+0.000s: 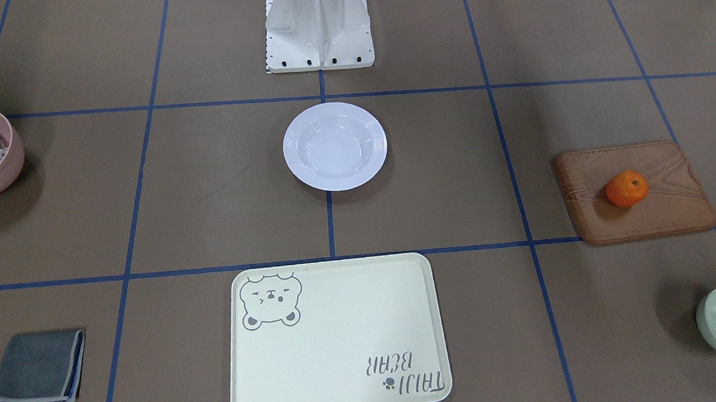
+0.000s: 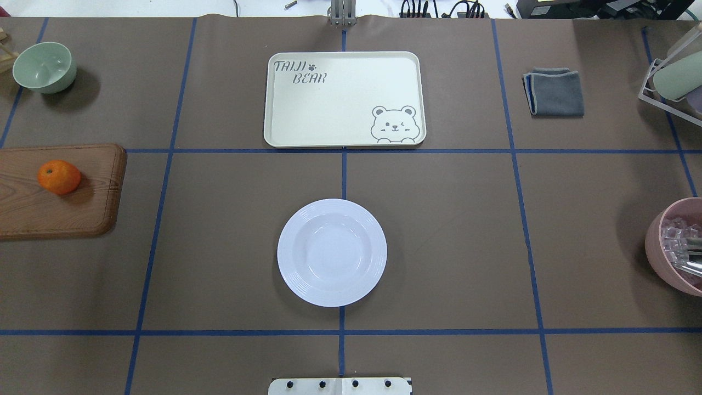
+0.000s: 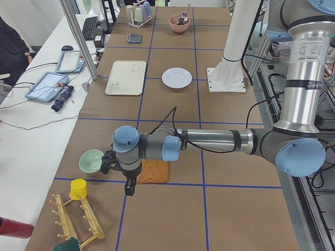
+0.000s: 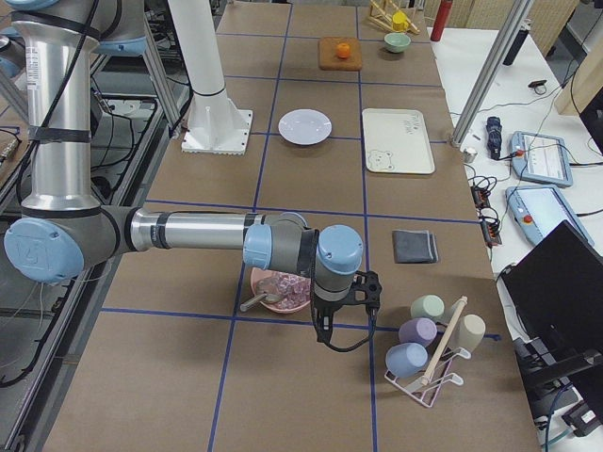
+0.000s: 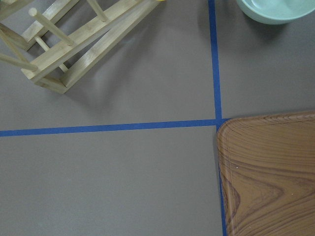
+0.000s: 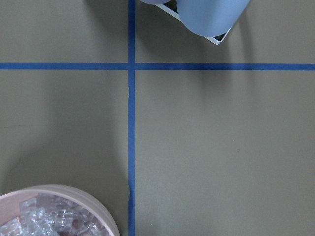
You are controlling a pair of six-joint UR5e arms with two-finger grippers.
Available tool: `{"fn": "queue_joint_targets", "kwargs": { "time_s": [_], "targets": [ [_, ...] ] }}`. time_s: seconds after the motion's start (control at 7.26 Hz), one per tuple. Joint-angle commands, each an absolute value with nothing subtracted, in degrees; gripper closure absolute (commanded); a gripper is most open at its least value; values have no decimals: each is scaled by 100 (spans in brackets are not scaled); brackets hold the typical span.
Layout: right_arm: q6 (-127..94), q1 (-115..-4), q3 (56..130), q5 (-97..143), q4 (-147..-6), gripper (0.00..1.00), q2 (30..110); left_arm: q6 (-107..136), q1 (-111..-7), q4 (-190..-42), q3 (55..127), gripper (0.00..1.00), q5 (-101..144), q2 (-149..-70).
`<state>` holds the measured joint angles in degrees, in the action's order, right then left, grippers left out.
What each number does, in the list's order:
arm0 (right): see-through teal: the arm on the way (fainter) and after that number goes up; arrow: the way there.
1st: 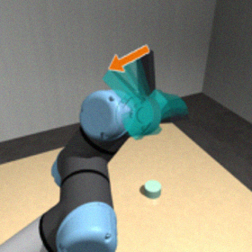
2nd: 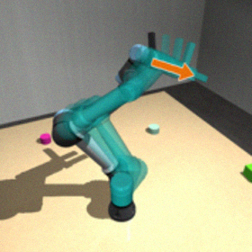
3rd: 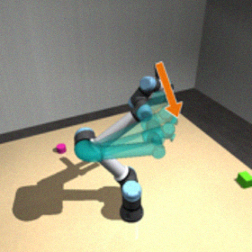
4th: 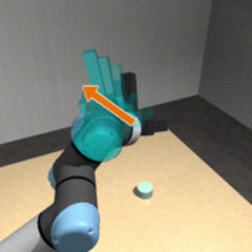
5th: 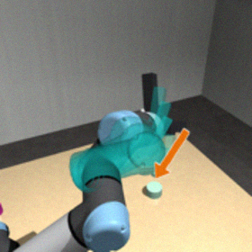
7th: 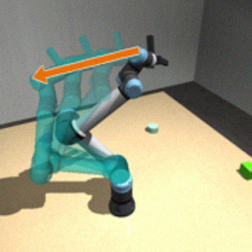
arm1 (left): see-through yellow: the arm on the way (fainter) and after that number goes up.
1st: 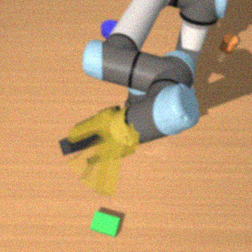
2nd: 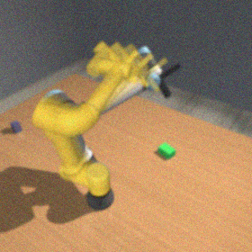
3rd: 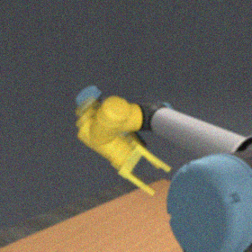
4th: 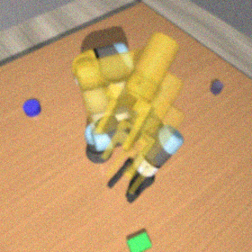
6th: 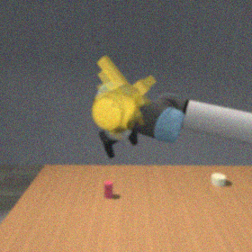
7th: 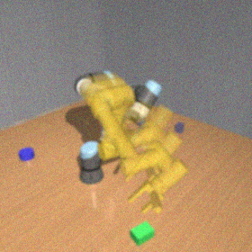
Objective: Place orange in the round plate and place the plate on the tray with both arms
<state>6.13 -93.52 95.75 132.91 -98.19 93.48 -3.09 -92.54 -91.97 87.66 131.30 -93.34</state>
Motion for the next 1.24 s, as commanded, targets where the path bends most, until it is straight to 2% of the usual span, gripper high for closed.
{"fn": "queue_joint_targets", "kwargs": {
  "time_s": [0.0,1.1],
  "targets": [
    [624,-9352,9597,13219,-9817,0,9343,-308,-9255,-9193,8763,2,13131,-9334],
    [589,-9352,9633,13219,-9809,0,9325,-352,-9246,-9290,8798,2,13113,-9193]
  ]
}}
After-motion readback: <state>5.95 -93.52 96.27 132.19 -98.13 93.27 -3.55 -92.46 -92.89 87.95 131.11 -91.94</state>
